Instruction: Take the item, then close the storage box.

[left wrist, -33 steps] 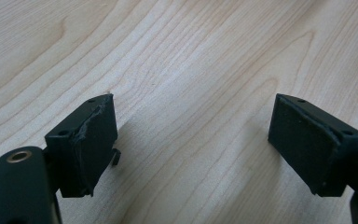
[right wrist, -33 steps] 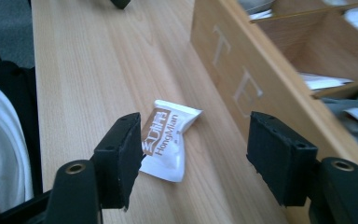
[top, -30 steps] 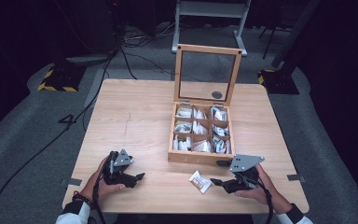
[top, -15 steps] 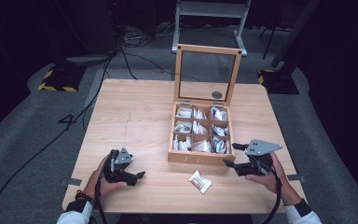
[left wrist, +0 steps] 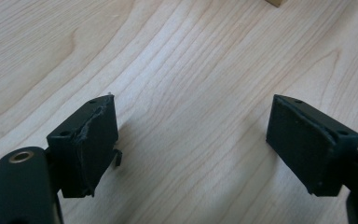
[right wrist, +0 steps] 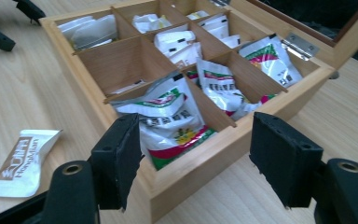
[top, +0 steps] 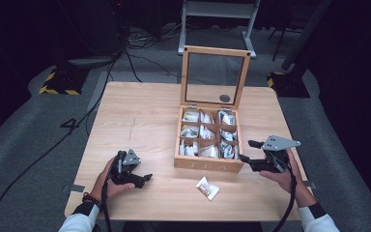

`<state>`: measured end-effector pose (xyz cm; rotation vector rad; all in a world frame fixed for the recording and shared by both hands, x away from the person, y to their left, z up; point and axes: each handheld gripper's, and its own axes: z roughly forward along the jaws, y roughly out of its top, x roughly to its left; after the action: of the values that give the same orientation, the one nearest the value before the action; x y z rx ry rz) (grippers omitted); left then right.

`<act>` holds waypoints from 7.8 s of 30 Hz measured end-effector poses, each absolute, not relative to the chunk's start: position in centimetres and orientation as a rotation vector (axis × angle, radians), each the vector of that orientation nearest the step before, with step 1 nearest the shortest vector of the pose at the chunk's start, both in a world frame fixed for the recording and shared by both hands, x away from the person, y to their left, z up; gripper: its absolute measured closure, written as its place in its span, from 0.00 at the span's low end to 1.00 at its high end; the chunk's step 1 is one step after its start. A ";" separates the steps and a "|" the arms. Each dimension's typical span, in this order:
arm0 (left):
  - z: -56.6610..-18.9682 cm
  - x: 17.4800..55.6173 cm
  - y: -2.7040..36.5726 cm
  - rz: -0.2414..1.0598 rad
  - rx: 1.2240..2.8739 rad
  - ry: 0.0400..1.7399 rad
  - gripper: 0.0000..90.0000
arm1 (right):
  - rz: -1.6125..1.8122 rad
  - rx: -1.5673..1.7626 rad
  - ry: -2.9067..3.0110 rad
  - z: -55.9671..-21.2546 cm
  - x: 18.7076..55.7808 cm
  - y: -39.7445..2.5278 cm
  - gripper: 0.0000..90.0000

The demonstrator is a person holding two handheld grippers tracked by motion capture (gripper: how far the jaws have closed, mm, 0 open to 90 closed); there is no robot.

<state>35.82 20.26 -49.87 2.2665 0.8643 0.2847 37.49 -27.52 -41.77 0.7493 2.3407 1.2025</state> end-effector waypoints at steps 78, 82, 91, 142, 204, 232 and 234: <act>-39.9 57.7 8.5 0.423 2.071 1.057 0.28 | 1.154 1.179 2.185 -38.4 55.9 -26.5 0.35; -39.8 58.4 8.3 0.414 2.069 1.071 0.30 | 1.131 1.208 2.191 -38.8 56.9 -26.3 0.35; -40.3 59.4 8.0 0.380 2.107 1.068 0.34 | 1.134 1.284 2.188 -40.1 58.1 -26.0 0.36; -40.0 59.3 6.6 0.288 2.055 1.041 0.38 | 1.159 1.236 2.226 -40.0 58.2 -25.2 0.56; -34.6 48.4 9.7 0.424 2.030 0.780 0.48 | 1.309 0.985 2.174 -36.1 48.2 -26.8 0.44; -36.7 44.2 10.3 0.432 2.087 0.743 0.38 | 1.240 0.875 2.245 -37.3 44.0 -27.2 0.41; -36.9 43.7 10.2 0.426 2.088 0.733 0.38 | 1.231 0.873 2.252 -37.5 43.7 -27.1 0.41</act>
<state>43.72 10.20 -36.87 2.0878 0.7327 0.4265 43.70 -27.08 -37.48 0.8731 2.2515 1.2305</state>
